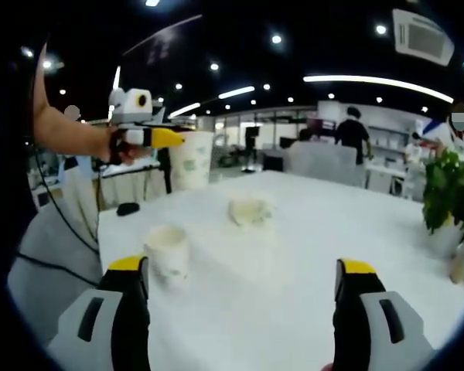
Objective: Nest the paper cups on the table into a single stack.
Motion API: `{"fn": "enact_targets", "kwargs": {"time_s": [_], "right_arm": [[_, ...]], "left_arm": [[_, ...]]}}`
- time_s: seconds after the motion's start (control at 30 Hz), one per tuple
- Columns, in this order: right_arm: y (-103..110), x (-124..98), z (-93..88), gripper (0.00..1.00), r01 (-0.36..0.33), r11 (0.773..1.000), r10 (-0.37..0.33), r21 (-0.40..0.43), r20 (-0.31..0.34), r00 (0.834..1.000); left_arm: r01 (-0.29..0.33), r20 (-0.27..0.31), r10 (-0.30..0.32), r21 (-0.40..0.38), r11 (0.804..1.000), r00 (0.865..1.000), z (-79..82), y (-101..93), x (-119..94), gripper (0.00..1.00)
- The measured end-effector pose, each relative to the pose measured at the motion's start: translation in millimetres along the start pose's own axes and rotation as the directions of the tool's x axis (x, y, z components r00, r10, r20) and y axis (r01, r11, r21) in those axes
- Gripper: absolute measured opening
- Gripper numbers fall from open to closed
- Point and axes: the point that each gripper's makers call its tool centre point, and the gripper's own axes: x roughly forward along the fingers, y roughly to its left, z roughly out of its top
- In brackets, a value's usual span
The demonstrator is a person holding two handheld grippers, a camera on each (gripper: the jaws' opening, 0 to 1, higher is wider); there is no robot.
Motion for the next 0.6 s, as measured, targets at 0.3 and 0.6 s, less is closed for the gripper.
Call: {"fn": "enact_targets", "kwargs": {"time_s": [0.3,0.6], "right_arm": [[1,-1,-2.2,0.99,-0.001,1.000,0.001,0.004,0.000,1.000],[0,-1,-1.2,0.99,0.002,1.000,-0.002,0.008,0.003,1.000]], "left_arm": [[0.009,0.004,-0.009,-0.004,1.000,1.000,2.0,-8.5,-3,0.40],[0.008,0.004,-0.007,-0.012,1.000,1.000,1.5,-18.6,-9,0.40]]}}
